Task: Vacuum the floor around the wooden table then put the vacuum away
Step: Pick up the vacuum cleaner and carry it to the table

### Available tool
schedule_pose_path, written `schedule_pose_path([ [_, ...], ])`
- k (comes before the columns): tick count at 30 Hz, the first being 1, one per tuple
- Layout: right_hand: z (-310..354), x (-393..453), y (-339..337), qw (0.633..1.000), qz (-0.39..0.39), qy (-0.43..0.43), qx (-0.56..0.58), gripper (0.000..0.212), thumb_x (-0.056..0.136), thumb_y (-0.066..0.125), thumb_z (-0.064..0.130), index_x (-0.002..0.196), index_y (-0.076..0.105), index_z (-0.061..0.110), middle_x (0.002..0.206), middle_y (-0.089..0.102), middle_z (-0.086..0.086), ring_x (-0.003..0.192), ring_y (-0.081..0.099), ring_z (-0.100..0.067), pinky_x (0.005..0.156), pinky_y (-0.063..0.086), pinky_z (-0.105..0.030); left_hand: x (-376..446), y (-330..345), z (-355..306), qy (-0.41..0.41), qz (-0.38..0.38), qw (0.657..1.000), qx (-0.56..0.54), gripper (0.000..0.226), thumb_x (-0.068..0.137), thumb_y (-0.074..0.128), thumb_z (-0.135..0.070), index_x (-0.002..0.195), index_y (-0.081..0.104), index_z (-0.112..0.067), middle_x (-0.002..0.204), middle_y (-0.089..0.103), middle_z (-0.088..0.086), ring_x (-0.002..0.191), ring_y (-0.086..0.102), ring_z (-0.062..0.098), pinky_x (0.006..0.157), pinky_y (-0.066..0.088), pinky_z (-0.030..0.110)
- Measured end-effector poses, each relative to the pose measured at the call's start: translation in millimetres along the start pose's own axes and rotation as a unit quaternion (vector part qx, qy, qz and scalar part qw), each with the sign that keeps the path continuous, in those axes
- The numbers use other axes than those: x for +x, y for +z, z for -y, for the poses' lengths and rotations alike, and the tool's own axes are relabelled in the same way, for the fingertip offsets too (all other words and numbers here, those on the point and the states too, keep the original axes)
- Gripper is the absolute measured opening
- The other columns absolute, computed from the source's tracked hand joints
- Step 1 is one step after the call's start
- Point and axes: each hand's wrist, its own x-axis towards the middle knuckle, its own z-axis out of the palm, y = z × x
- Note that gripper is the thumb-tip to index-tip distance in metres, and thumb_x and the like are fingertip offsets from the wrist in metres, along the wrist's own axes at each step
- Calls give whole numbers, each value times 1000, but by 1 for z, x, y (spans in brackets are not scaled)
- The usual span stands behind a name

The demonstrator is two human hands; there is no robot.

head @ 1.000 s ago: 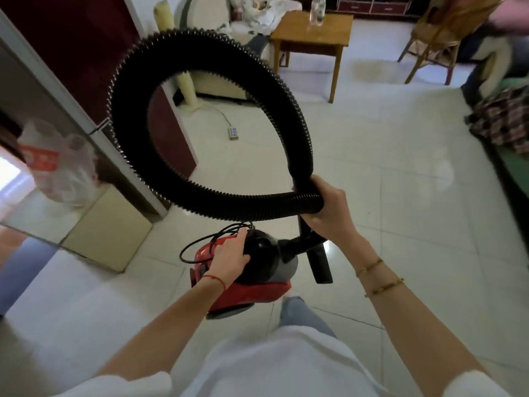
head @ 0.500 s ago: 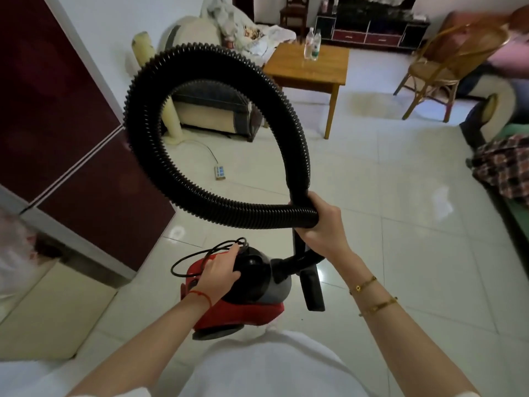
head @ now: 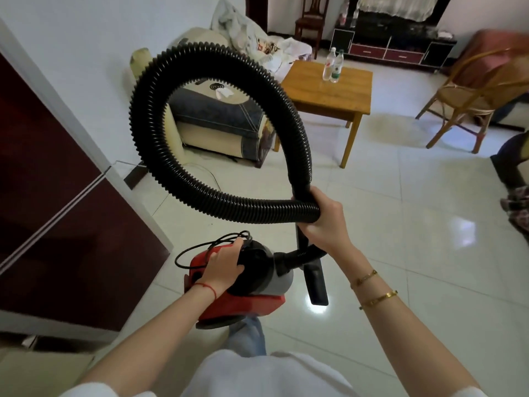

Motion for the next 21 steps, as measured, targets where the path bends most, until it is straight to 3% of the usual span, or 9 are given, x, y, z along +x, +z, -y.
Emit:
schedule_pose_path([
  [4, -25, 85, 26, 1000, 5, 7, -10, 41, 69, 66, 13, 108, 60, 25, 85, 68, 9, 78, 66, -16, 68, 54, -42, 86, -23, 22, -18, 26, 999, -8, 30, 83, 56, -11, 109, 41, -16, 95, 64, 3, 96, 62, 28, 74, 41, 34],
  [13, -71, 242, 63, 999, 6, 11, -31, 37, 69, 61, 19, 105, 58, 27, 82, 67, 9, 74, 64, -17, 65, 53, -41, 248, -73, 52, -30, 67, 997, -14, 45, 88, 54, -18, 128, 35, -19, 109, 64, 7, 102, 60, 31, 89, 46, 43],
  [21, -152, 371, 77, 999, 17, 13, -25, 44, 71, 65, 19, 113, 56, 24, 87, 68, 6, 78, 65, -16, 66, 54, -41, 388, -83, 59, -23, 46, 999, 5, 43, 87, 57, -17, 126, 38, -16, 106, 64, 7, 100, 61, 30, 83, 48, 41],
])
